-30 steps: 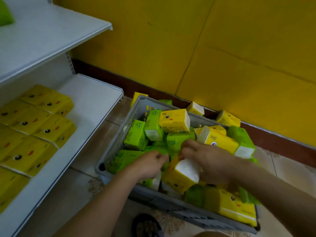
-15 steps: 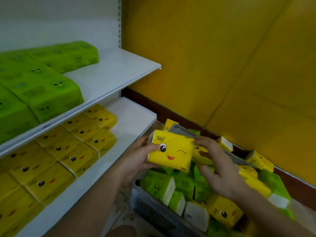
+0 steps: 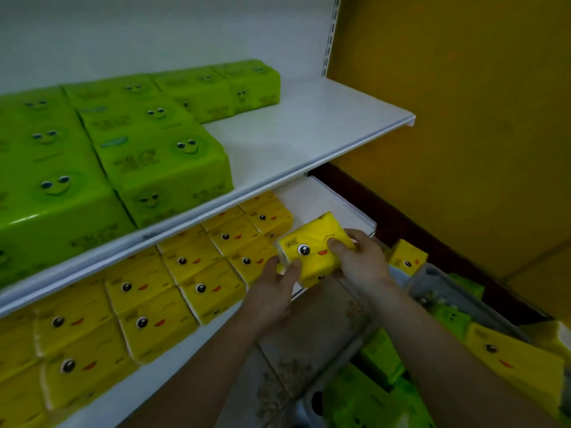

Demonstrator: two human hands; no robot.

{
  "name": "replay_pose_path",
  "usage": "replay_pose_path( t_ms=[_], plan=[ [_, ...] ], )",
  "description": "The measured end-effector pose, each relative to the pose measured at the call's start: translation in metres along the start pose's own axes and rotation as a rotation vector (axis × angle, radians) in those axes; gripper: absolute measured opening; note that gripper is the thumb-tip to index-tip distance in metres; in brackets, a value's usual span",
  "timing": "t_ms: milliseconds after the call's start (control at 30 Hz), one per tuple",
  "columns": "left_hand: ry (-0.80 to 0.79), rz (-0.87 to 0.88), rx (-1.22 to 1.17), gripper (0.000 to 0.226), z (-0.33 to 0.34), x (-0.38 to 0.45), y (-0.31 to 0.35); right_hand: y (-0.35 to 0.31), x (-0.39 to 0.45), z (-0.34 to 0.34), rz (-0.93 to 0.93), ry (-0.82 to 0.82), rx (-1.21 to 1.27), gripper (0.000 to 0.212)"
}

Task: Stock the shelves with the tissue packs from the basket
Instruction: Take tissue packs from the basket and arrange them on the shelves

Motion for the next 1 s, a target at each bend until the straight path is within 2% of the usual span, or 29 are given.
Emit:
replay_pose_path(
  t_ms=[67,133,200,300,433,533,667,733,867,1000],
  plan=[
    [0.111,0.2,0.405,0.057,-0.011,0.024,-0.01,0.003,0.038,0.025,-0.004,0.031,-0.045,0.032],
    [0.154,0.331,0.775,0.063,-0.02,0.043,-0.026,0.01,0.073,0.051,0.009,0.061,-0.079,0.029],
    [0.118,0.342,1.079,0.064,-0.026,0.061,-0.045,0.018,0.1,0.076,0.028,0.068,-0.104,0.029],
    [0.033,0.321,1.294,0.061,-0.027,0.077,-0.065,0.036,0.131,0.113,0.064,-0.011,-0.132,0.024],
    [0.029,0.316,1.347,0.06,-0.02,0.088,-0.071,0.059,0.149,0.153,0.101,-0.1,-0.212,0.028],
    [0.019,0.326,1.344,0.059,-0.021,0.09,-0.07,0.066,0.141,0.165,0.058,-0.057,-0.344,0.034],
    [-0.006,0.359,1.335,0.057,-0.024,0.094,-0.071,0.07,0.136,0.168,0.056,-0.053,-0.339,0.049],
    [-0.019,0.361,1.33,0.058,-0.025,0.096,-0.069,0.065,0.134,0.162,0.037,-0.111,-0.384,0.049],
    [0.007,0.381,1.37,0.054,-0.023,0.092,-0.055,0.048,0.121,0.123,-0.053,-0.116,-0.406,0.055],
    [0.039,0.509,1.297,0.043,0.006,0.065,-0.032,0.025,0.095,0.07,-0.171,-0.058,-0.34,0.042]
  ],
)
Point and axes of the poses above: each hand's wrist, its own x-axis towards the middle knuckle, its own z-axis out of the palm, y = z × x, the point moved 4 cm from there along x, towards the middle knuckle, and after that the axes turned 12 degrees about y, right-handed, at the moved point
